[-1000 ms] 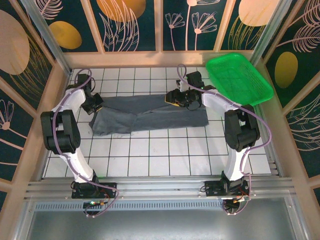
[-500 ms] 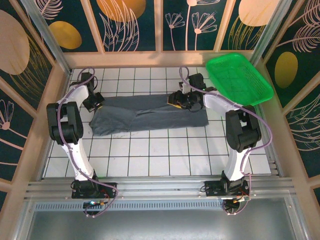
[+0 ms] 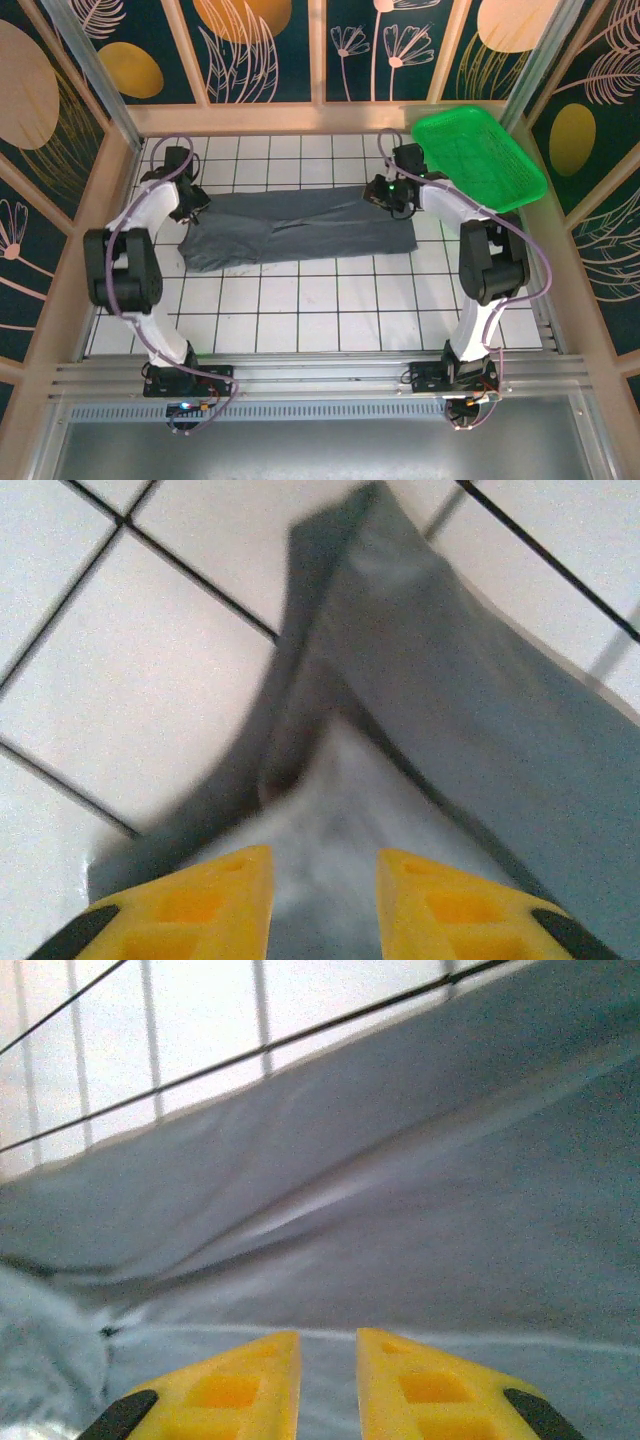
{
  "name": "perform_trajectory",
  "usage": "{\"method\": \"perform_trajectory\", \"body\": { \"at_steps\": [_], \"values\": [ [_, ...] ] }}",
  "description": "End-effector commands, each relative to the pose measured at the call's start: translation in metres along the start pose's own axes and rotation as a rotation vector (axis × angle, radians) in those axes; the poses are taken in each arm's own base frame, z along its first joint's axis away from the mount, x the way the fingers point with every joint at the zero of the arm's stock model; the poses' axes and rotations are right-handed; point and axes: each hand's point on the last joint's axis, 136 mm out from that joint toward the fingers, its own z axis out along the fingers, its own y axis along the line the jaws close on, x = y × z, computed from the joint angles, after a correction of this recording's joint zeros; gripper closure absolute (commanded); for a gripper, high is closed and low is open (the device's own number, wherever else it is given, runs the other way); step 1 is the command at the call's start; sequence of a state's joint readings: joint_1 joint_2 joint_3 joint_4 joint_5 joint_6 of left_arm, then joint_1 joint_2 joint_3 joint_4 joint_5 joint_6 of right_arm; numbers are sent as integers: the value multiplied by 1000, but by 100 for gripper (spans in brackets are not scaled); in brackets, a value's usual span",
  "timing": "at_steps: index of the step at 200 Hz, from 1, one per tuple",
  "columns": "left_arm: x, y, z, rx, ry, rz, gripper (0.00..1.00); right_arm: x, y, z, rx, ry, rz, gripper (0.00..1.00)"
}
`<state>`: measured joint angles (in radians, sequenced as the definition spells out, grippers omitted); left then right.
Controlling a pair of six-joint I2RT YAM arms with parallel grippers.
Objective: Fold and stack the t-shirts
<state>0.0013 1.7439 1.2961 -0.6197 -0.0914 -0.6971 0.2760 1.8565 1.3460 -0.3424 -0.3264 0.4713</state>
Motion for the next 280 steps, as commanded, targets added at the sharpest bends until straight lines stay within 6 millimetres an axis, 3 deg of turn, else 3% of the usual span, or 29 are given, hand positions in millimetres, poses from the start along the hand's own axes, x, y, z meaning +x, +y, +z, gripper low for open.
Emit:
{"method": "perform_trajectory", "body": {
  "at_steps": [1, 14, 30, 62, 81, 105, 121, 152, 168, 210, 229, 240, 262, 280],
  "values": [
    [51, -21, -4, 148, 132, -196, 72, -20, -42, 9, 189, -39, 49, 82],
    [80, -33, -2, 205, 210, -246, 73, -27, -56, 18, 234, -37, 58, 83],
    [102, -37, 5, 230, 266, -310, 73, -34, -71, 29, 293, -28, 62, 84],
    [108, -26, 26, 172, 261, -348, 73, -25, -98, 53, 386, 43, 56, 84],
    [107, -20, 47, 108, 258, -324, 74, -12, -114, 55, 459, 98, 62, 84],
    [89, -14, 70, 48, 223, -294, 75, 19, -130, 46, 529, 185, 91, 84],
    [65, -26, 83, 45, 189, -264, 74, 46, -145, 32, 595, 237, 127, 84],
    [32, -82, 109, 128, 191, -196, 74, 106, -158, 3, 639, 321, 192, 82],
    [27, -116, 119, 169, 201, -160, 73, 143, -159, -12, 668, 371, 191, 82],
    [41, -215, 142, 361, 248, -129, 71, 239, -133, -35, 599, 513, 147, 79],
    [50, -252, 150, 442, 278, -129, 70, 274, -109, -33, 506, 595, 130, 78],
    [53, -269, 154, 491, 291, -135, 70, 292, -84, -29, 421, 639, 88, 76],
    [45, -300, 150, 604, 275, -123, 67, 300, -37, -21, 278, 658, 14, 71],
    [33, -324, 138, 710, 256, -94, 63, 285, -7, -20, 211, 620, -28, 64]
  ]
}}
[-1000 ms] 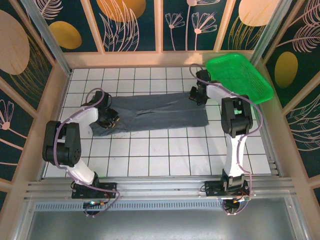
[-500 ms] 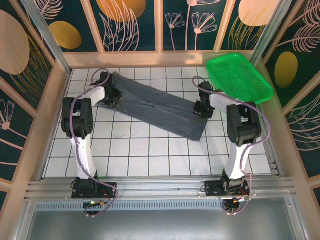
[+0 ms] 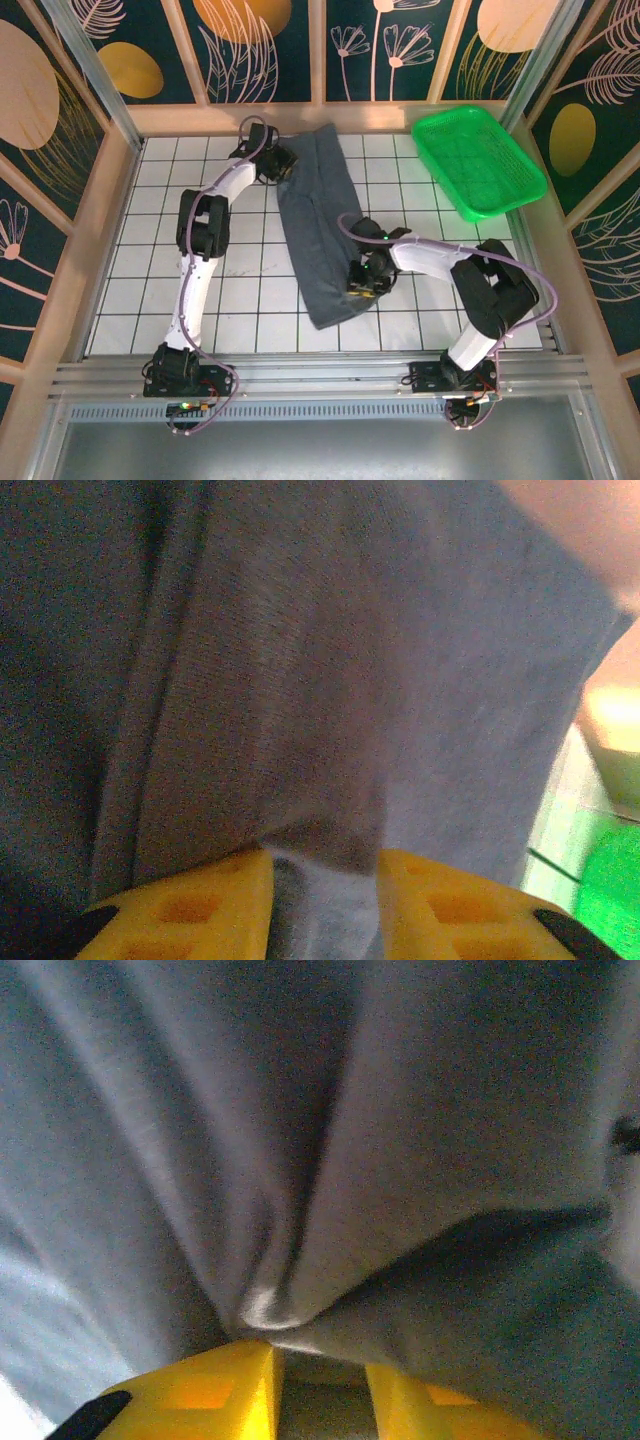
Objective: Fold and stack the t-shirts
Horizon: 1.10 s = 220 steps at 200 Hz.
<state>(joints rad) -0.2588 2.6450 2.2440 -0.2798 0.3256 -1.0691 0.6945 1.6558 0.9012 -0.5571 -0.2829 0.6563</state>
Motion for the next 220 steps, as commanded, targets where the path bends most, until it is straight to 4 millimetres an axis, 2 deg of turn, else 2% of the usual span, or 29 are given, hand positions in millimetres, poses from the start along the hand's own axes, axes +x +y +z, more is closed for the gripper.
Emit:
{"method": "perform_trajectory", "body": {
  "at_steps": [1, 15, 32, 52, 58, 72, 82, 103, 132, 150, 172, 176, 188, 220],
  "values": [
    [3, -5, 20, 79, 54, -3, 62, 20, 15, 4, -35, 108, 4, 63],
    [-2, -25, 15, 125, 46, 42, 59, 6, 28, -12, -57, 58, -5, 59],
    [-9, -44, -5, 133, 6, 98, 53, -3, 35, -30, -56, 12, -2, 56],
    [-11, -53, -38, 96, -48, 144, 52, 0, 26, -46, -21, -25, 5, 54],
    [-11, -59, -53, 85, -68, 161, 51, 2, 20, -50, -6, -39, 9, 54],
    [0, -52, -79, 28, -75, 178, 51, 9, 2, -57, 38, -73, 15, 52],
    [16, -44, -95, -14, -50, 188, 51, 14, -12, -59, 65, -89, 11, 51],
    [67, -8, -128, -116, 58, 207, 51, 22, -38, -54, 105, -92, 12, 48],
    [166, 74, -173, -293, 319, 251, 50, 33, -52, -39, 125, -52, -19, 45],
    [210, 117, -204, -378, 415, 291, 50, 35, -59, -30, 148, -34, -35, 45],
    [242, 147, -229, -420, 516, 283, 50, 33, -55, -22, 131, -16, -56, 47],
    [245, 143, -236, -405, 516, 296, 50, 33, -54, -21, 124, -11, -55, 48],
    [257, 148, -247, -420, 564, 313, 50, 36, -54, -16, 122, 13, -50, 51],
    [289, 162, -275, -453, 688, 330, 49, 50, -61, -4, 128, 81, -48, 72]
  ]
}}
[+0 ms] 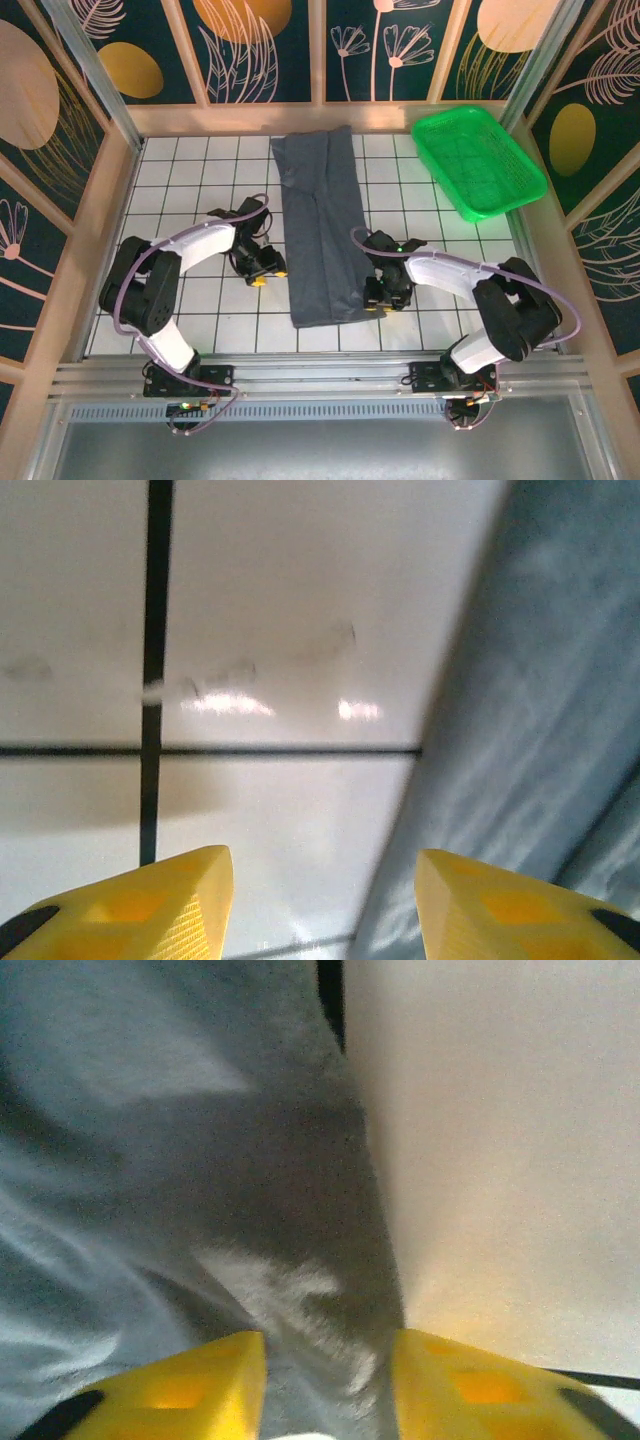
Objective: Fold and stack the t-shirts
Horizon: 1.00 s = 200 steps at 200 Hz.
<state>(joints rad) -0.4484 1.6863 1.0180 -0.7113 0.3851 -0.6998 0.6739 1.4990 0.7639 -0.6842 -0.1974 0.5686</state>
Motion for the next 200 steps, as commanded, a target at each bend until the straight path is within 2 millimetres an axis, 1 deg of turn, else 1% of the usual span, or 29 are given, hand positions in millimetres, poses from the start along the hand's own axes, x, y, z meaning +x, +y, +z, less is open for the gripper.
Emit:
{"method": "perform_trajectory", "body": {
  "at_steps": [1, 2, 6, 11, 22, 42, 53, 68, 85, 97, 119, 126, 134, 149, 171, 189, 200],
  "values": [
    [42, 3, -8, 6, 106, 85, 49, 15, -5, 11, -6, 63, -10, 72],
    [43, 2, -9, 10, 107, 85, 49, 15, -4, 11, -9, 63, -11, 74],
    [52, 5, -5, 14, 129, 76, 47, 16, -3, 11, -18, 64, -12, 77],
    [61, 3, -3, 33, 152, 72, 47, 17, -1, 10, -32, 67, -14, 81],
    [79, 2, 2, 46, 198, 69, 47, 18, 6, 6, -60, 69, -25, 87],
    [100, 0, 7, 54, 242, 62, 45, 20, 18, -3, -108, 81, -48, 96],
    [108, -5, 12, 81, 262, 56, 45, 24, 24, -7, -130, 99, -59, 98],
    [115, -9, 20, 84, 282, 55, 45, 29, 31, -9, -155, 129, -72, 100],
    [120, -16, 29, 94, 303, 63, 46, 36, 35, -11, -170, 157, -89, 100],
    [120, -21, 34, 93, 302, 67, 46, 39, 35, -11, -166, 167, -94, 100],
    [114, -22, 41, 77, 289, 60, 48, 42, 33, -11, -165, 176, -96, 100],
    [114, -21, 43, 71, 291, 60, 51, 43, 32, -11, -166, 178, -95, 100],
    [115, -15, 45, 44, 299, 56, 56, 44, 32, -11, -167, 179, -95, 100],
    [114, -5, 44, -4, 286, 64, 71, 46, 31, -12, -168, 183, -97, 100],
    [118, 4, 43, -27, 282, 54, 100, 48, 30, -13, -173, 186, -112, 100],
    [123, 5, 39, -12, 282, 40, 100, 49, 33, -18, -192, 179, -124, 100],
    [123, 0, 33, 14, 270, 36, 100, 48, 37, -25, -207, 167, -129, 100]
  ]
}}
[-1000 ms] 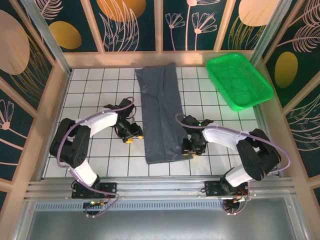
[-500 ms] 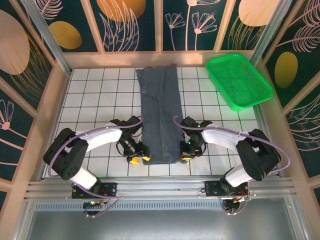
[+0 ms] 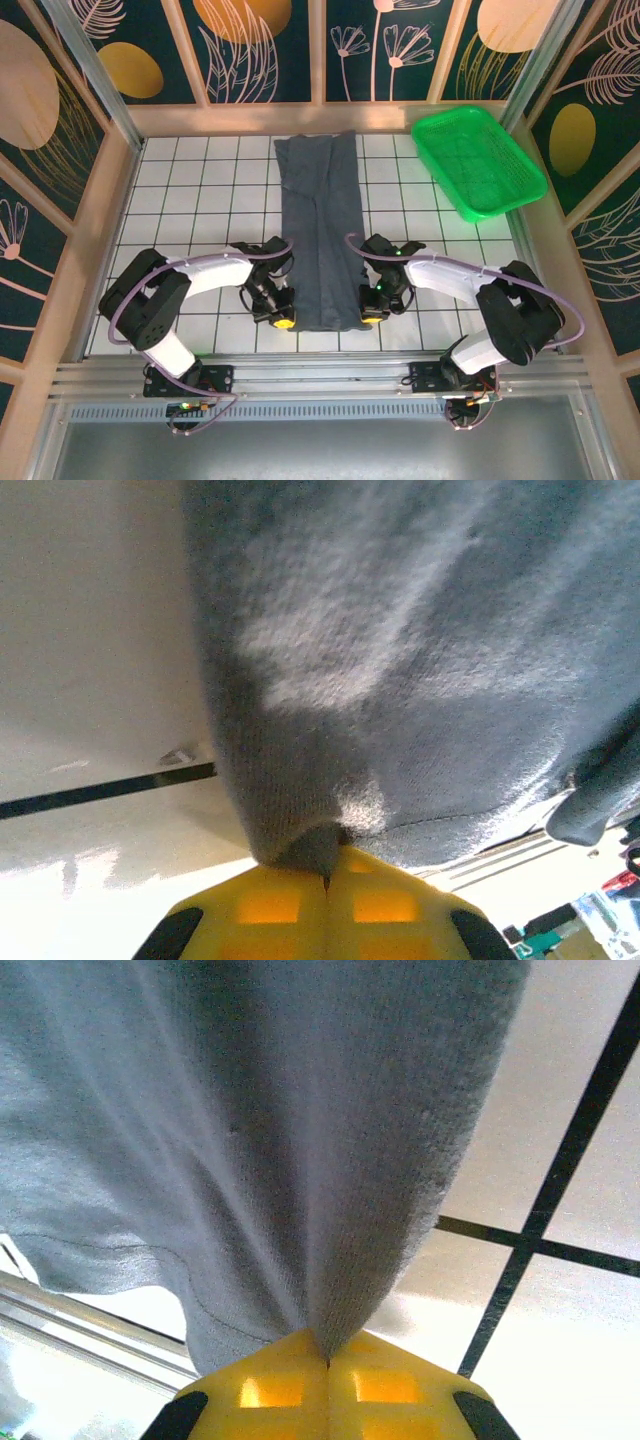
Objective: Fold and stack the t-shirts
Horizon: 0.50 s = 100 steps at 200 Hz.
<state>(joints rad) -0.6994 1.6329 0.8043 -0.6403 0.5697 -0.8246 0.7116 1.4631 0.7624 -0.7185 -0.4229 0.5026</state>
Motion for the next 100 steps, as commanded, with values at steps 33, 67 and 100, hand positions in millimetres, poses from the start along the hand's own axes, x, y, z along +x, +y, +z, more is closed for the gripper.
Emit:
{"method": "perform_trajectory", "body": {
  "at_steps": [33, 67, 100],
  "values": [
    [-1, -24, -38, 60, -120, -19, 100, -3, 20, -37, -59, -18, -1, 100],
    [-29, -40, -77, 31, -257, -1, 100, -47, 22, -68, -92, -96, 105, 100],
    [-75, -44, -121, 72, -401, -54, 100, -95, 22, -88, -98, -157, 175, 100]
  ]
}}
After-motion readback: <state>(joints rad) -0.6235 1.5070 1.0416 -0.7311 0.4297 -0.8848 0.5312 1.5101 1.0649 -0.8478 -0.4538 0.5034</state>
